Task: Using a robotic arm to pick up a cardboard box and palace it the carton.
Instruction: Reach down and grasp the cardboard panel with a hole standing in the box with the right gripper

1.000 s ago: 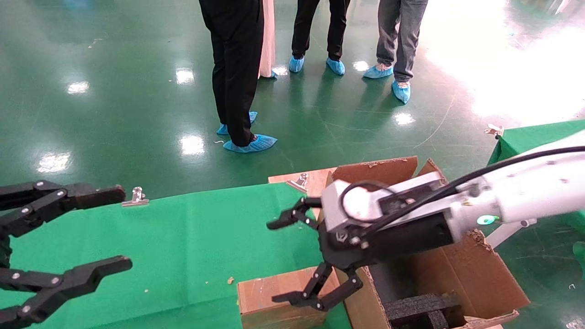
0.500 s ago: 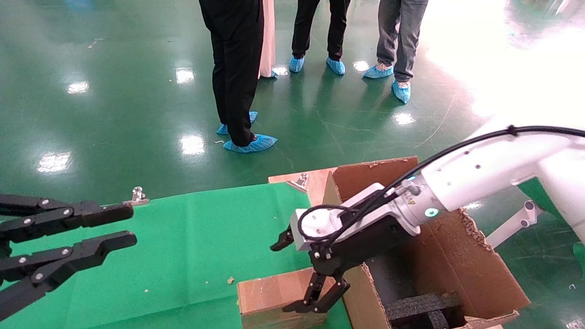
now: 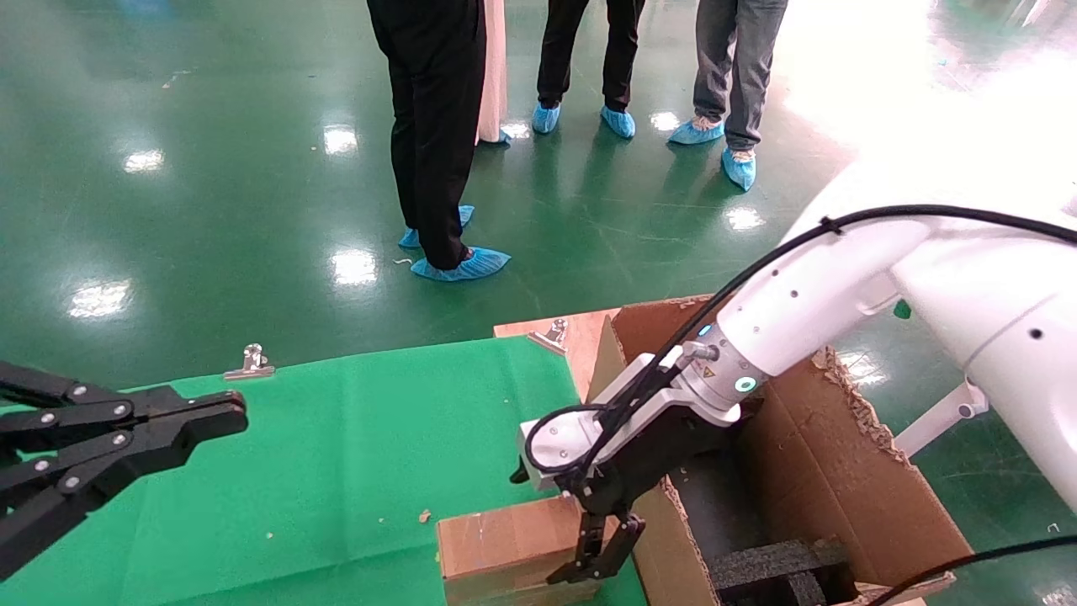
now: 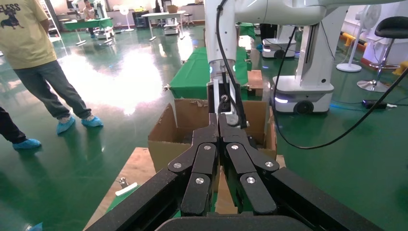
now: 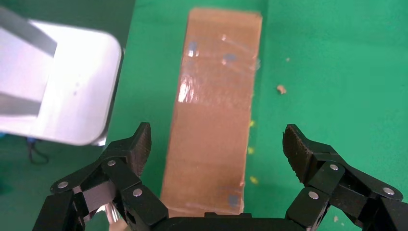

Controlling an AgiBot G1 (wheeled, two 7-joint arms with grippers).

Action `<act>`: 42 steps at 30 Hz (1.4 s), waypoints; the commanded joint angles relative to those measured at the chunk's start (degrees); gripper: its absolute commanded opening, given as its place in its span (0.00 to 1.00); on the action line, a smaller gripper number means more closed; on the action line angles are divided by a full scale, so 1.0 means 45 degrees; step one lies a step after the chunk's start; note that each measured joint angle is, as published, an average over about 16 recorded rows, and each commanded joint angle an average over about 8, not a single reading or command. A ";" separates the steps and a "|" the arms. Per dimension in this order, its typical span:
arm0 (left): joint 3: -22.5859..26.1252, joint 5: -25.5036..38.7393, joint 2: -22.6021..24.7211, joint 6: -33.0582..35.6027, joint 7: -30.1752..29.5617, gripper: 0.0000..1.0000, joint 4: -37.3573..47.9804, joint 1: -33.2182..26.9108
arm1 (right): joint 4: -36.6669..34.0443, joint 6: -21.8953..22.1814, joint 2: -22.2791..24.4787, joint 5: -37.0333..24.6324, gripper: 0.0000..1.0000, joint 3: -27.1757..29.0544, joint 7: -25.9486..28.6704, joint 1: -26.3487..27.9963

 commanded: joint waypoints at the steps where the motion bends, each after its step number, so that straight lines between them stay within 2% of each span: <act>1: 0.0001 0.0000 0.0000 0.0000 0.0000 0.50 0.0000 0.0000 | -0.0263 0.0008 -0.0228 -0.0126 1.00 -0.0412 -0.0232 0.0213; 5: 0.0001 -0.0001 -0.0001 -0.0002 0.0001 0.99 0.0001 0.0000 | -0.0608 0.0015 -0.0534 -0.0249 1.00 -0.0961 -0.0586 0.0499; 8: 0.0000 -0.0002 -0.0001 -0.0003 0.0001 1.00 0.0003 0.0001 | -0.0748 0.0011 -0.0654 -0.0271 1.00 -0.1171 -0.0723 0.0607; 9: 0.0000 -0.0002 -0.0001 -0.0004 0.0001 1.00 0.0004 0.0002 | -0.0774 0.0011 -0.0675 -0.0277 0.91 -0.1210 -0.0745 0.0630; 16: 0.0000 -0.0002 -0.0001 -0.0004 0.0002 1.00 0.0004 0.0002 | -0.0714 0.0003 -0.0630 -0.0266 0.04 -0.1128 -0.0693 0.0594; 17: 0.0000 -0.0002 -0.0001 -0.0004 0.0002 1.00 0.0004 0.0002 | -0.0700 0.0003 -0.0619 -0.0263 0.00 -0.1108 -0.0682 0.0582; 42: 0.0001 -0.0002 -0.0001 -0.0004 0.0002 1.00 0.0003 0.0002 | -0.0581 0.0008 -0.0516 -0.0226 0.00 -0.0920 -0.0580 0.0474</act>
